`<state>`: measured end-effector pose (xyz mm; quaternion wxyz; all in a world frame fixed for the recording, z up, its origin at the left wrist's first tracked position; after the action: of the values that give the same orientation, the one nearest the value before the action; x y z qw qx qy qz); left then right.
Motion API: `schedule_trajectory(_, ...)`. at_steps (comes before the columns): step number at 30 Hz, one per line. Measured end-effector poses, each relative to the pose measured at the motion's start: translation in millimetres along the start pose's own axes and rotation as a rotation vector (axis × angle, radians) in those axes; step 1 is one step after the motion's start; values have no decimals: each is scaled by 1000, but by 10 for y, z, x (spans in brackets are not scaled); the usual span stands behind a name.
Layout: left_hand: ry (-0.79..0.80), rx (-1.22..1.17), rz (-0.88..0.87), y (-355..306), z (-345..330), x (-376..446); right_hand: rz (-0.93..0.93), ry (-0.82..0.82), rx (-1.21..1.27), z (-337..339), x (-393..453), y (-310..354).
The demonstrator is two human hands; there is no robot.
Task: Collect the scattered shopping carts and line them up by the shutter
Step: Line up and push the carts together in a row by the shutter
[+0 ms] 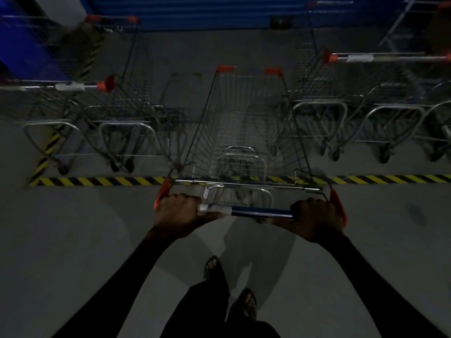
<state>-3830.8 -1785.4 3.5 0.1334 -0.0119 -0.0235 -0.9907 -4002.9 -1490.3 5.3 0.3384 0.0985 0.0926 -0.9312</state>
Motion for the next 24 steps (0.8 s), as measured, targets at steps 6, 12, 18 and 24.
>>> schedule_trajectory(6, -118, -14, 35, 250, -8, -373, 11, -34, -56, 124, -213, 403)
schedule_trajectory(12, -77, 3, 80, 660, -67, -178, -14, -244, 63, 78, 205, 624)
schedule_trajectory(18, 44, 41, 136, 1107, -114, 555, 9, -43, 168, 499, 1059, 733)
schedule_trajectory(24, 141, -14, 125, 1643, -9, 1509, -13, 5, 111, 720, 2038, 930)
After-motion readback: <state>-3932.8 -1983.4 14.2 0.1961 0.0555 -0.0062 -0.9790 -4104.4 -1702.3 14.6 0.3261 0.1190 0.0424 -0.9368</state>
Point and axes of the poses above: each hand's wrist, its own x-axis towards the middle knuckle, its own z-axis out of the back of the hand, y = z × x, the point moved 3 cm from there along x, towards the middle knuckle, and after that the axes turned 1 degree about -z, right-handed, at the moved point
